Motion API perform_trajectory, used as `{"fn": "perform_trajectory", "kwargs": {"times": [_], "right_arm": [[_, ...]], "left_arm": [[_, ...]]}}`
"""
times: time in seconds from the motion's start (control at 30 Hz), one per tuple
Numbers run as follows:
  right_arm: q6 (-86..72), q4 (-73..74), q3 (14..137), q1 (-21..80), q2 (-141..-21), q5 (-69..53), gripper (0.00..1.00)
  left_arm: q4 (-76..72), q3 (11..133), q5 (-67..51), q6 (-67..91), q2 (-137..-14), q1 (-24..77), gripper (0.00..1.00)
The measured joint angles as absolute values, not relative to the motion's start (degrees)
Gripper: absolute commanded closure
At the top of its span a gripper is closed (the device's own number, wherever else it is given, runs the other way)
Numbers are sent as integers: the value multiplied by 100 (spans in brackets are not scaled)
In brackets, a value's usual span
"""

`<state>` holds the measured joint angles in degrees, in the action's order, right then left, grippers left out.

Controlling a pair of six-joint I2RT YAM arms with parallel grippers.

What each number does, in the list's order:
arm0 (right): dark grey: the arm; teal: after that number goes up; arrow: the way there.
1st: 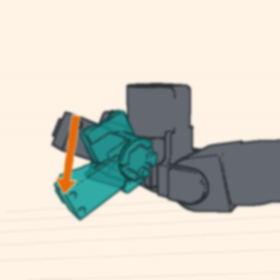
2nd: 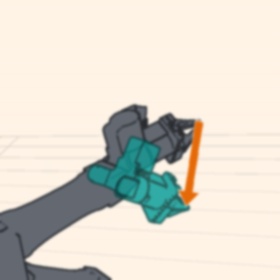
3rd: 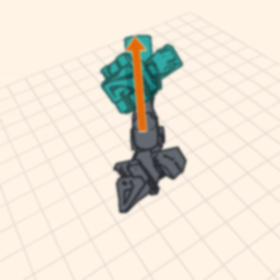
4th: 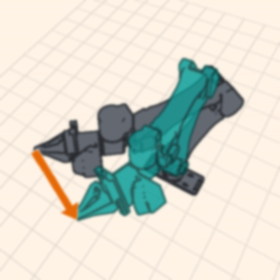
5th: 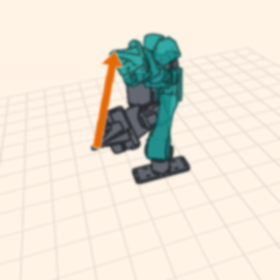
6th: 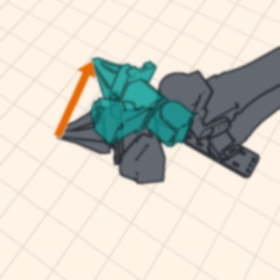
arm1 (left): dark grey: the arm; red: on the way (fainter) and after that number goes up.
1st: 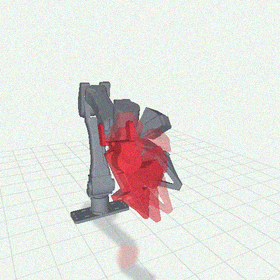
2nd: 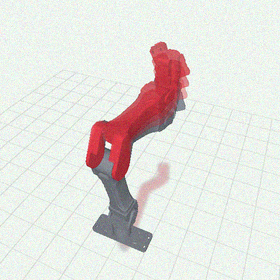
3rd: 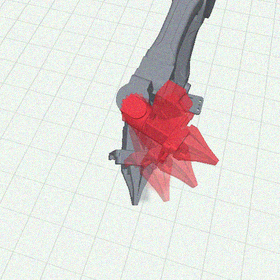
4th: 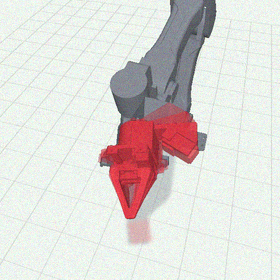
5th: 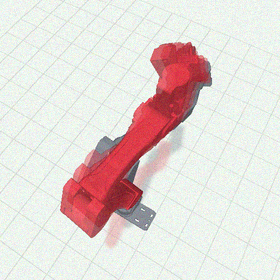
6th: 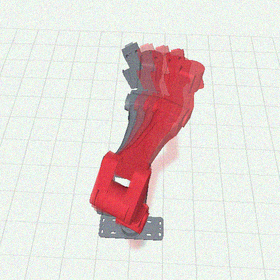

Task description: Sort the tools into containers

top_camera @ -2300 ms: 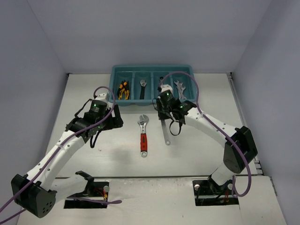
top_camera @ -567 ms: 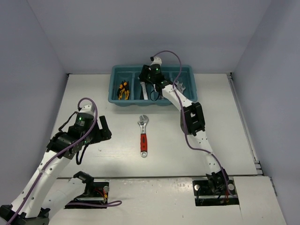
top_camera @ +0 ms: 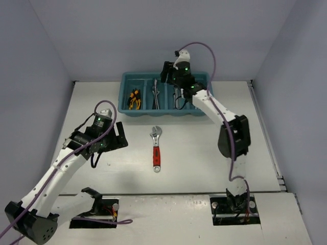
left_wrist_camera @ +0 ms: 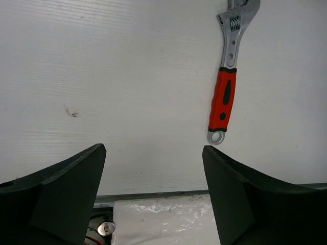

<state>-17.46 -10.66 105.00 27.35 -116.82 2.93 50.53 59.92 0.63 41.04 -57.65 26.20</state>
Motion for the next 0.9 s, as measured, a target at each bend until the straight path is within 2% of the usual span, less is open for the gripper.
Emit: {"fn": "perform_trajectory", "kwargs": {"times": [0.2,0.43,0.7,0.9], "right_arm": [[-1464,-1193,8697,2486,-9290,656,37],[-1303,-426,6732,2333,-7291,812,37],[-1571,872,5499,2331,-5372,597,37],[-1800,1318,5225,2331,-4494,404,37]], "left_arm": [[4795,6125,227,4401,-6544,3174,26],[4425,6900,760,4797,-8215,4102,26],[4155,8160,1054,4898,-10181,4383,29],[4099,8414,1055,5011,-11000,4381,33]]}}
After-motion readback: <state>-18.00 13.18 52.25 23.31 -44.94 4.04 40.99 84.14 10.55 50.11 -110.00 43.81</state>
